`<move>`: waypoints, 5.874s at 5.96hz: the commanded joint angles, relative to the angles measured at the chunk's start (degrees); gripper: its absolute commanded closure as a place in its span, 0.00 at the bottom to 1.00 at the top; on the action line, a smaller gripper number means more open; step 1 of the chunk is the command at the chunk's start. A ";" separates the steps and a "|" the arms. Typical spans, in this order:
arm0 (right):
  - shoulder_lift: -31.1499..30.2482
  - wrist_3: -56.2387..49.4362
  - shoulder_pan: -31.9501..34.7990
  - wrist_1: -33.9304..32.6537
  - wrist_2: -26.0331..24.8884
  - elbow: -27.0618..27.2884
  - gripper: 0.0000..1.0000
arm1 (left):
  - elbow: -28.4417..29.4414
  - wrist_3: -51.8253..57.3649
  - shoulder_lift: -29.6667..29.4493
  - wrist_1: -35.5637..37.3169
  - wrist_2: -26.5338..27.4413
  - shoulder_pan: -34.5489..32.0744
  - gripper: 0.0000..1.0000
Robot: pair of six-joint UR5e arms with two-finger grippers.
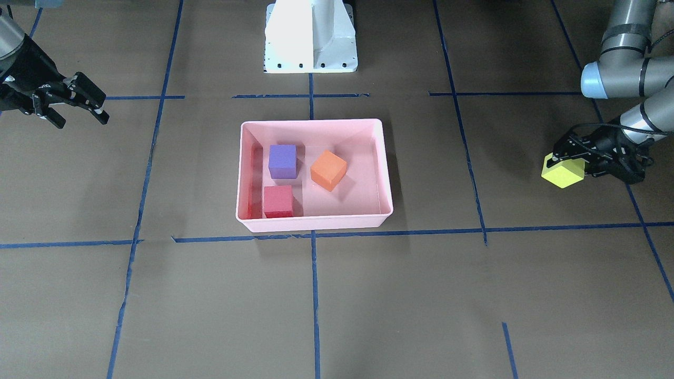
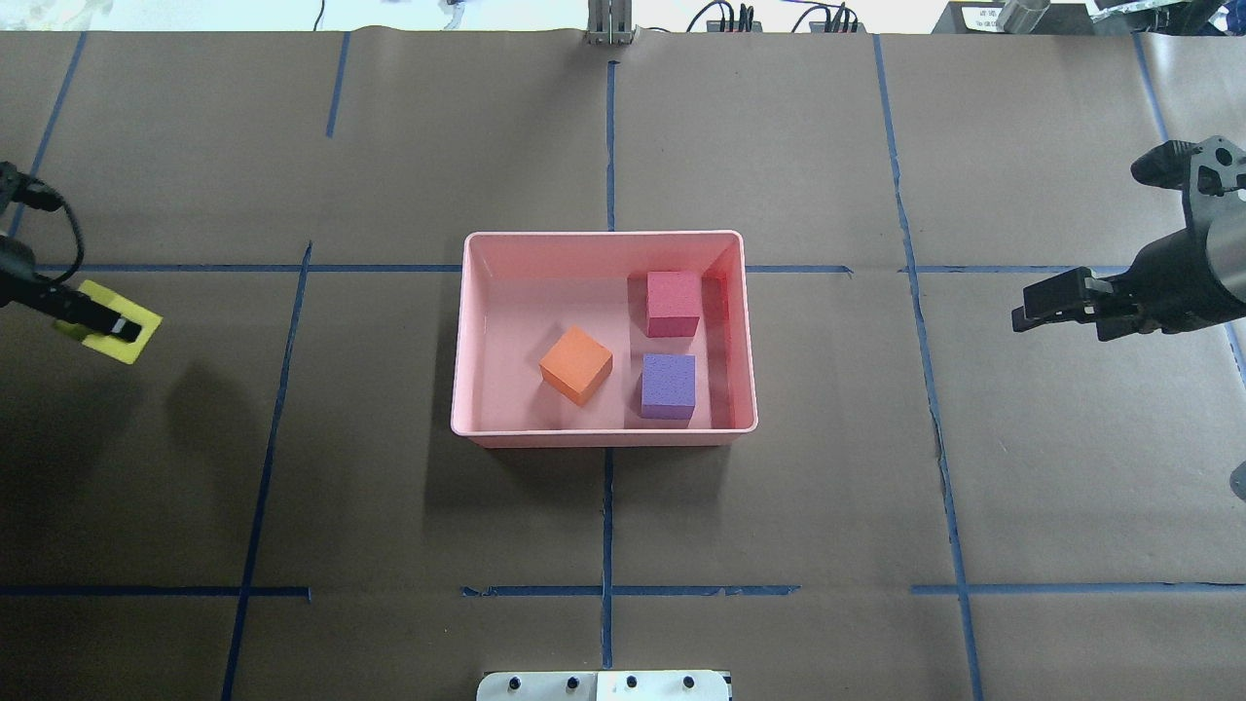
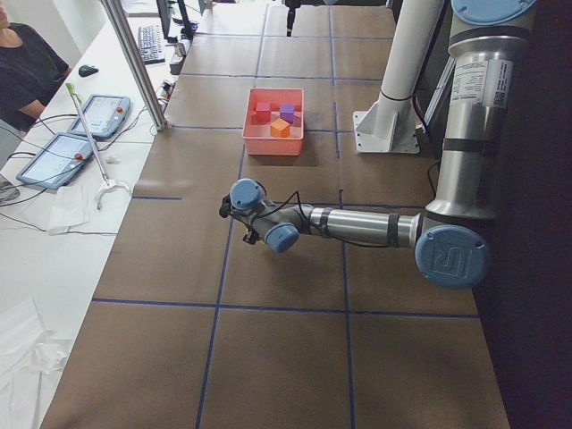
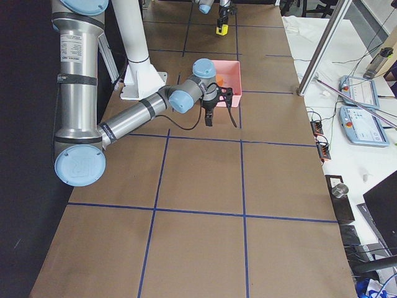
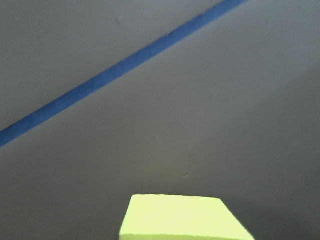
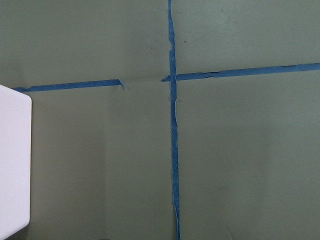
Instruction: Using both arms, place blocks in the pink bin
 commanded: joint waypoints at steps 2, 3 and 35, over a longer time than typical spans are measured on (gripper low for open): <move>0.15 -0.50 0.53 0.09 -0.23 -0.35 0.00 | -8.02 -48.08 -19.72 0.44 4.12 14.84 1.00; 0.15 -0.50 0.53 0.09 -0.41 -0.35 0.00 | -8.10 -55.16 -22.83 0.62 11.40 18.98 0.99; -11.46 -53.94 32.78 -6.94 11.11 -17.31 0.00 | -17.68 27.39 17.57 42.72 4.88 -29.49 0.00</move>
